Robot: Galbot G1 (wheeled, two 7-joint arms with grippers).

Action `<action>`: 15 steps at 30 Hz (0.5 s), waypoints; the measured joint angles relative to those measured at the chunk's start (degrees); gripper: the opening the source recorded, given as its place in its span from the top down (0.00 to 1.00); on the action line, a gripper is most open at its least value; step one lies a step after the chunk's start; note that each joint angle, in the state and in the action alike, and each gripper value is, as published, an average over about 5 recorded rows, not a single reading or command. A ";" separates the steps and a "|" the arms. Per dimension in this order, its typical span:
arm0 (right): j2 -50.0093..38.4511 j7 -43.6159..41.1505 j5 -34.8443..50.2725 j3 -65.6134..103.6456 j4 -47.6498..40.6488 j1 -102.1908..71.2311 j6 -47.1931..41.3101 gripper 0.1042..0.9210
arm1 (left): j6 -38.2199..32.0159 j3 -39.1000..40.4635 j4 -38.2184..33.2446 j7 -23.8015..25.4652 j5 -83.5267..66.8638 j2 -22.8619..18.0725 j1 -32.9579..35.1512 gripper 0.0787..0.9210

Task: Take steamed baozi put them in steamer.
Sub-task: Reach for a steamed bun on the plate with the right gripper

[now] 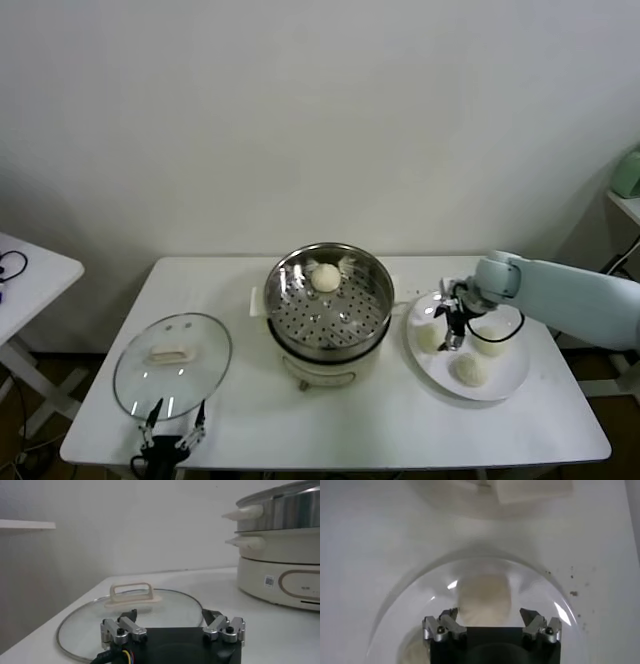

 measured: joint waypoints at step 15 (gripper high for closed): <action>-0.28 -1.85 -0.05 -0.35 0.46 1.75 0.95 0.35 | 0.18 0.01 -0.03 0.04 0.74 0.15 0.18 0.12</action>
